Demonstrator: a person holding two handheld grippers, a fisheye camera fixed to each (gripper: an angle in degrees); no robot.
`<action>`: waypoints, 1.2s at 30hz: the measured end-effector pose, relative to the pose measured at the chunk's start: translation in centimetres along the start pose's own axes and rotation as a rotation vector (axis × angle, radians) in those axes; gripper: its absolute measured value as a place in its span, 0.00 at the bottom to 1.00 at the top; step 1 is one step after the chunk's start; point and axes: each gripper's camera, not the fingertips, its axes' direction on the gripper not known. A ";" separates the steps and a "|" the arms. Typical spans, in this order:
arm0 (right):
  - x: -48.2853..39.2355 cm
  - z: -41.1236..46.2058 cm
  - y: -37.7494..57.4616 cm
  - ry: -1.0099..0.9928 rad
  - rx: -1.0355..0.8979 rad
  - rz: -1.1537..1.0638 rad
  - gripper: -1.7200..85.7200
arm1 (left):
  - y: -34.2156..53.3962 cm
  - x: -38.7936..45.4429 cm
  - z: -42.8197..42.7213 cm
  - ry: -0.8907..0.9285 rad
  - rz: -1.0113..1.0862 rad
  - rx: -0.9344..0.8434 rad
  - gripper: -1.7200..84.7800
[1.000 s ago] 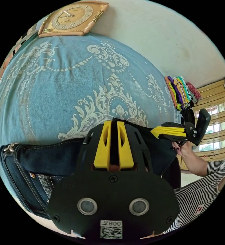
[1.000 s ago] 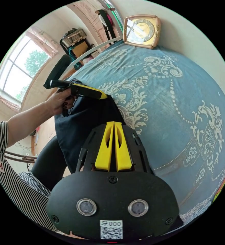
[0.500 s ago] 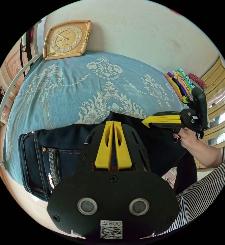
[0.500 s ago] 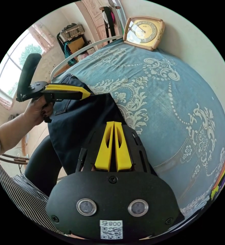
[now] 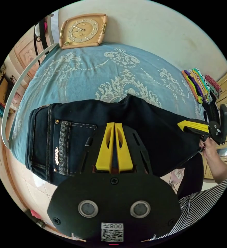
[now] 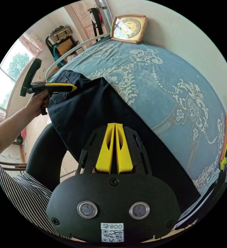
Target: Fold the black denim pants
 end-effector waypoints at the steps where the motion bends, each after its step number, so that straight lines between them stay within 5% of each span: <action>1: -0.2 0.6 1.2 0.007 -0.041 0.001 0.02 | -0.4 0.0 0.1 -0.019 -0.010 -0.046 0.02; 10: 0.5 -3.1 13.9 0.010 -0.036 0.080 0.02 | 0.3 7.3 -11.3 0.114 0.054 0.020 0.02; 16: 2.4 -0.2 23.3 -0.013 -0.114 0.179 0.02 | 1.3 13.6 -11.7 0.012 0.146 -0.201 0.02; 22: 4.5 -3.0 30.1 0.006 -0.049 0.227 0.02 | -2.7 19.2 -19.6 0.005 0.192 -0.145 0.02; 25: 7.0 -1.5 34.3 -0.024 -0.111 0.283 0.02 | -4.8 23.3 -20.4 -0.014 0.280 -0.264 0.02; 32: 13.2 -6.6 47.1 -0.063 0.145 0.501 0.02 | -11.6 32.4 -27.9 -0.006 0.338 -0.216 0.02; 36: 19.8 -9.6 60.6 -0.067 0.345 0.830 0.04 | -16.7 39.6 -30.8 0.083 0.439 -0.208 0.03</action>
